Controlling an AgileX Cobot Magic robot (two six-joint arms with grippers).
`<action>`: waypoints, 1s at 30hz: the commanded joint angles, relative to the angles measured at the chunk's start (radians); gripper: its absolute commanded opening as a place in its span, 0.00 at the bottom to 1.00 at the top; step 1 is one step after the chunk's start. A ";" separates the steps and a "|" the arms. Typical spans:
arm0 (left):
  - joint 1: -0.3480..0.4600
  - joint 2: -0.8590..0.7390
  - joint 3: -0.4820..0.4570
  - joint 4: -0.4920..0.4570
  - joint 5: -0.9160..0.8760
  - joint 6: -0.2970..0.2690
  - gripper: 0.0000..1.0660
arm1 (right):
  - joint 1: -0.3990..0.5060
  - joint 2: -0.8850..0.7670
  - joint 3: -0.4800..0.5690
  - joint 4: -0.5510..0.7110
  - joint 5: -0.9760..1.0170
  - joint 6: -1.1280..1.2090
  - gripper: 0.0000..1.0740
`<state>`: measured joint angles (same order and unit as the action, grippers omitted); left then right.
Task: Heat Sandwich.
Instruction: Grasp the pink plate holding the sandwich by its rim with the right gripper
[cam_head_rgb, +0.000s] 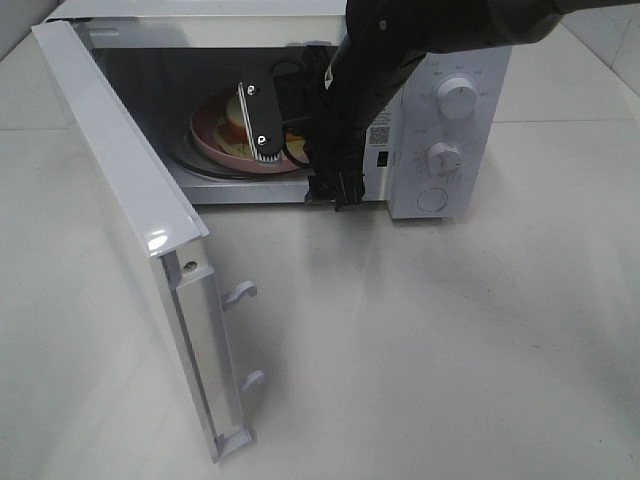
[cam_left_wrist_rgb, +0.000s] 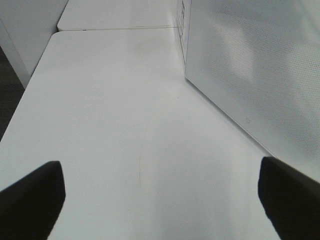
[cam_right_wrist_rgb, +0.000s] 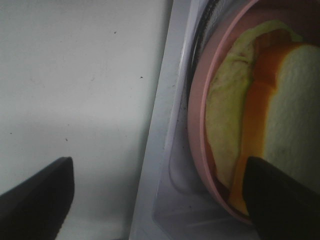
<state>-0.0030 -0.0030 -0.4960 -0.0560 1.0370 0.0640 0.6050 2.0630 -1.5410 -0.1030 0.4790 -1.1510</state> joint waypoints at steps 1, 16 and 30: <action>0.003 -0.028 0.003 -0.008 -0.008 -0.001 0.95 | 0.004 0.029 -0.024 0.001 -0.013 0.006 0.81; 0.003 -0.028 0.003 -0.008 -0.008 -0.001 0.95 | 0.004 0.170 -0.213 -0.004 0.031 0.007 0.79; 0.003 -0.028 0.003 -0.008 -0.008 -0.001 0.95 | 0.004 0.262 -0.305 -0.006 0.047 0.029 0.77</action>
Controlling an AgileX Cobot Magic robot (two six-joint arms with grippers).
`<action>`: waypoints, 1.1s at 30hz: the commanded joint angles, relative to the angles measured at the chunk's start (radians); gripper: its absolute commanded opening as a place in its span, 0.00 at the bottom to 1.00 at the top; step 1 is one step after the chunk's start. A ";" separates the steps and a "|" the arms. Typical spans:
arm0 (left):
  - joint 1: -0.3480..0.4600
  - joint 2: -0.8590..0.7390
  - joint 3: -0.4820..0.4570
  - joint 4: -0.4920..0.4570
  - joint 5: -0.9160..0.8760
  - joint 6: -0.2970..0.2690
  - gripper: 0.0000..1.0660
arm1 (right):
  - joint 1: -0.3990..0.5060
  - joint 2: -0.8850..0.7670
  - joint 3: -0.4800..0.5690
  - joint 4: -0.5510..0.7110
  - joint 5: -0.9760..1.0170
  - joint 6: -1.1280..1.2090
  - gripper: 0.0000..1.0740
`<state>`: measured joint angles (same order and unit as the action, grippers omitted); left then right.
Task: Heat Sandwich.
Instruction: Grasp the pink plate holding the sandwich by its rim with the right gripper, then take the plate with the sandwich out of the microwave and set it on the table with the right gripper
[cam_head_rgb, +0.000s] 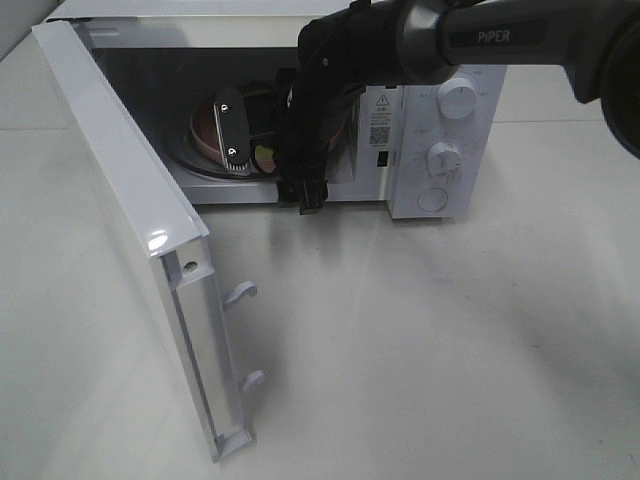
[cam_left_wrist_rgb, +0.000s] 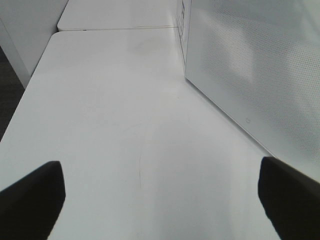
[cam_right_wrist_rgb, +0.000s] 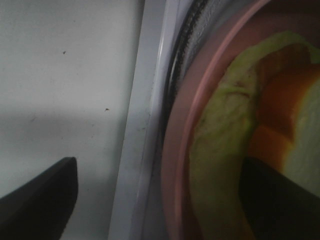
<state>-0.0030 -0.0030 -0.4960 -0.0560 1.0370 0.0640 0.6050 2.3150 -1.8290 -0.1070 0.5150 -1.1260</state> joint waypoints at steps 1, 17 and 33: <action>0.003 -0.028 0.003 -0.008 -0.008 -0.001 0.95 | 0.004 0.013 -0.019 -0.001 0.016 0.004 0.75; 0.003 -0.028 0.003 -0.008 -0.008 -0.001 0.95 | 0.004 0.013 -0.020 -0.002 0.016 0.053 0.00; 0.003 -0.028 0.003 -0.008 -0.008 -0.001 0.95 | 0.004 0.006 -0.021 0.007 0.051 -0.035 0.00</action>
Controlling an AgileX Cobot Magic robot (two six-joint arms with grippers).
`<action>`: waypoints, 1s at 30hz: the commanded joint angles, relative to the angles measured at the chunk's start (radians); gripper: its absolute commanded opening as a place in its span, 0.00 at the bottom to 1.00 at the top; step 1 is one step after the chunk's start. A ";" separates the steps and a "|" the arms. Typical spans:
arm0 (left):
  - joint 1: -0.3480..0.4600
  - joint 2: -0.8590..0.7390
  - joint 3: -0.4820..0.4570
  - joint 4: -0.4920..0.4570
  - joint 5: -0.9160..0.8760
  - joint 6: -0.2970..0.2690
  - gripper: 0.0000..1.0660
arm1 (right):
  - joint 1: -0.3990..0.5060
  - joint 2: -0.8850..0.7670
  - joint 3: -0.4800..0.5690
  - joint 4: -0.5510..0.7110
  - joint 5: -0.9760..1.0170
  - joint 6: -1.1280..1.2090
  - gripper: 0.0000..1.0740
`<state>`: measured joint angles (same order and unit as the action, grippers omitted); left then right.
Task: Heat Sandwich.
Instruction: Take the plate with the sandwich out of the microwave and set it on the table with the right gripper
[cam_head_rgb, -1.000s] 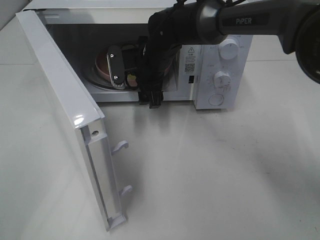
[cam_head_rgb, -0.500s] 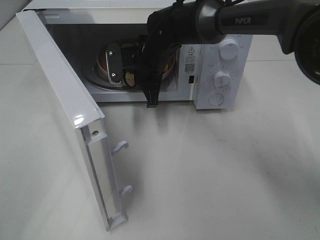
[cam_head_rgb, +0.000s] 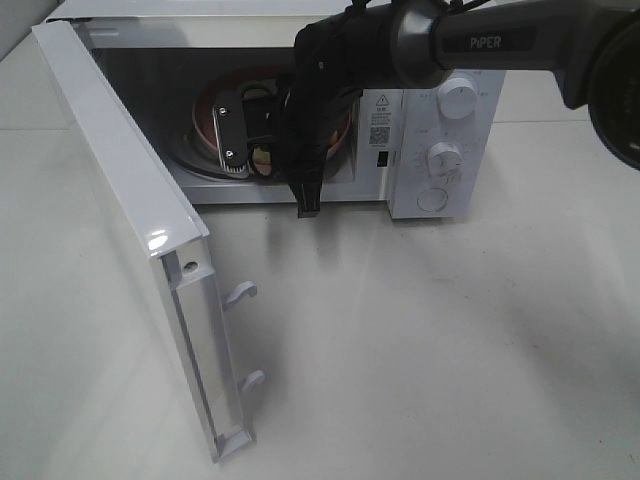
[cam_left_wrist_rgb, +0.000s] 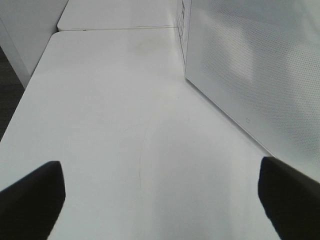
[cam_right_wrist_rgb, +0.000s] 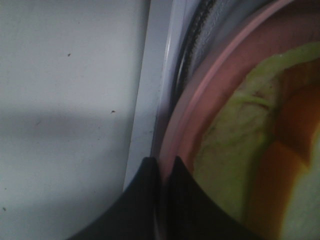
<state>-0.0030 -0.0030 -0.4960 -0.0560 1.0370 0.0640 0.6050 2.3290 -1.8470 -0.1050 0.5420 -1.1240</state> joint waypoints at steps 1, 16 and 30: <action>0.003 -0.028 0.003 -0.008 -0.008 -0.001 0.95 | 0.004 -0.008 -0.003 0.005 0.024 -0.037 0.00; 0.003 -0.028 0.003 -0.008 -0.008 0.000 0.95 | -0.011 -0.068 0.021 0.123 0.131 -0.273 0.00; 0.003 -0.028 0.003 -0.008 -0.008 -0.001 0.95 | -0.045 -0.203 0.161 0.249 0.125 -0.485 0.00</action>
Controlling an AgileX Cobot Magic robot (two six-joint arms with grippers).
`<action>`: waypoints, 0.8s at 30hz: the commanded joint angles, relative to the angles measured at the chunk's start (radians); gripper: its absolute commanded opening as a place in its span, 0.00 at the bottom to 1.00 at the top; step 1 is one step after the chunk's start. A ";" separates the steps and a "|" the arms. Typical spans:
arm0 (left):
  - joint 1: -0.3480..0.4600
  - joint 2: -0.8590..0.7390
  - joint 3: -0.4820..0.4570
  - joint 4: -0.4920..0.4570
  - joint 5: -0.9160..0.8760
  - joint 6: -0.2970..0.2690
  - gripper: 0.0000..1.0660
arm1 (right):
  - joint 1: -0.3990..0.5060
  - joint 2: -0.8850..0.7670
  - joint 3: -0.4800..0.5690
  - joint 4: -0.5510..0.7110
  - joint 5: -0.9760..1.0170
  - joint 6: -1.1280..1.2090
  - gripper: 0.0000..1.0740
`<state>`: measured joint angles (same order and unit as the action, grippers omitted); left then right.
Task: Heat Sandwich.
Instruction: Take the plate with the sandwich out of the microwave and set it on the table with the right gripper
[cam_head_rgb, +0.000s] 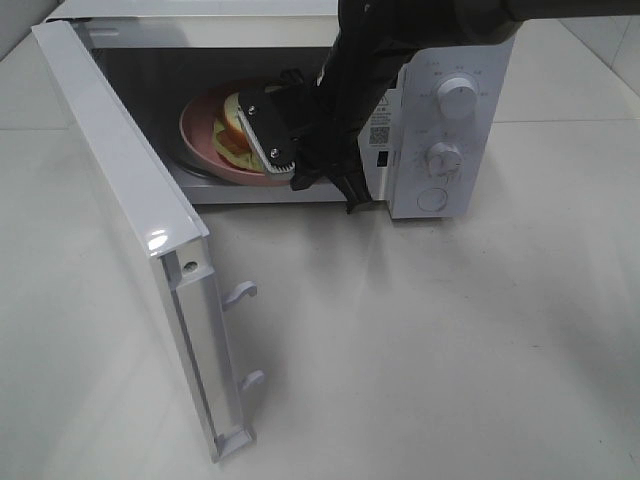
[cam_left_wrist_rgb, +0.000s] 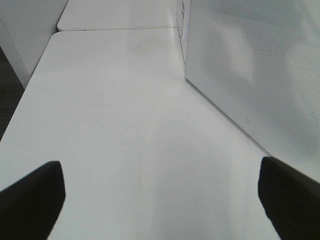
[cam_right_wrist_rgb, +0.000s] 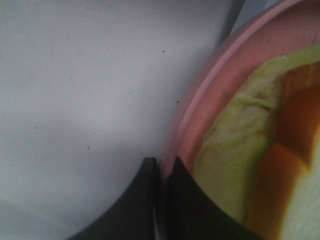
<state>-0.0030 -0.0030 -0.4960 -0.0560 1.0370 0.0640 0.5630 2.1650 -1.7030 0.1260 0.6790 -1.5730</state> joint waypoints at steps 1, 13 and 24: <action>0.003 -0.028 0.003 -0.008 -0.008 -0.001 0.95 | -0.003 -0.045 0.025 0.018 -0.012 -0.047 0.00; 0.003 -0.028 0.003 -0.008 -0.008 -0.001 0.95 | -0.003 -0.133 0.148 0.098 0.015 -0.145 0.00; 0.003 -0.028 0.003 -0.008 -0.008 -0.001 0.95 | -0.003 -0.241 0.300 0.096 0.010 -0.155 0.00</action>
<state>-0.0030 -0.0030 -0.4960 -0.0560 1.0370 0.0640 0.5620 1.9650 -1.4260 0.2150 0.7030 -1.7190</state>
